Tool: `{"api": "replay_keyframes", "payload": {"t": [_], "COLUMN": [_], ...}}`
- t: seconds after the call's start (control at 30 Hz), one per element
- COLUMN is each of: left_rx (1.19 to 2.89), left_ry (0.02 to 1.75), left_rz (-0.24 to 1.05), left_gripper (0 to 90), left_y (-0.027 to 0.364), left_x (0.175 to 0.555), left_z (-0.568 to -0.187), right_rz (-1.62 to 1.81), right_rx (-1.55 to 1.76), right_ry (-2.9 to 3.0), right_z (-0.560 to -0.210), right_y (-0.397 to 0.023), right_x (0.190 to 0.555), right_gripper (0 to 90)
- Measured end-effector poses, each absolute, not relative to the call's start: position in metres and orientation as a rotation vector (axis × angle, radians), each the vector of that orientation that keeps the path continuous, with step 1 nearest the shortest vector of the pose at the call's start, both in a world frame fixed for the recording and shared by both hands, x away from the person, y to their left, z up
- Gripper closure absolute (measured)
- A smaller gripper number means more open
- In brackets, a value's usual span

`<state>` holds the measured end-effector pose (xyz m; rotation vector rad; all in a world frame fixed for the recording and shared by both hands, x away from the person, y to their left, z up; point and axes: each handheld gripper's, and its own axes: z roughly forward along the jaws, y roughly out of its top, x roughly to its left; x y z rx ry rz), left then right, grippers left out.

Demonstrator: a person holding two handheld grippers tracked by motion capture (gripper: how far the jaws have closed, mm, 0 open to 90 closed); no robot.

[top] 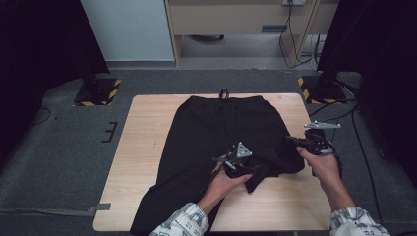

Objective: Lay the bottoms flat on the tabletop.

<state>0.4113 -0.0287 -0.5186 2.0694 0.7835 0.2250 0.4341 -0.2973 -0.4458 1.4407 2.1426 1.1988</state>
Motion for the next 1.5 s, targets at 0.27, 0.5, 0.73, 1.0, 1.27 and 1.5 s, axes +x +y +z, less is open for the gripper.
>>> {"api": "replay_keyframes", "payload": {"t": [0.27, 0.5, 0.73, 1.0, 1.27, 1.5], "left_rx": [2.036, 1.992, 1.952, 1.947, 2.021, 2.02], "left_ry": [0.778, 0.759, 0.777, 0.917, 1.004, 1.053], "left_rz": [0.228, 0.247, 0.288, 0.323, 0.289, 0.303], "left_gripper": [86.1, 85.6, 86.5, 86.9, 85.0, 77.2], "left_y": [-0.025, -0.009, 0.014, 0.051, 0.056, 0.061], "left_x": [0.412, 0.416, 0.421, 0.454, 0.475, 0.477], "left_z": [-0.509, -0.489, -0.471, -0.47, -0.509, -0.526], "right_rz": [1.186, 1.161, 1.119, 1.023, 1.023, 1.108], "right_rx": [1.43, 1.436, 1.44, 1.502, 1.473, 1.348], "right_ry": [2.137, 2.125, 2.113, 2.113, 2.149, 2.091], "right_z": [-0.445, -0.443, -0.441, -0.453, -0.476, -0.465], "right_y": [-0.299, -0.306, -0.312, -0.315, -0.29, -0.299], "right_x": [0.433, 0.432, 0.433, 0.454, 0.47, 0.444], "right_gripper": [90.0, 90.0, 90.0, 90.0, 75.2, 44.5]}}
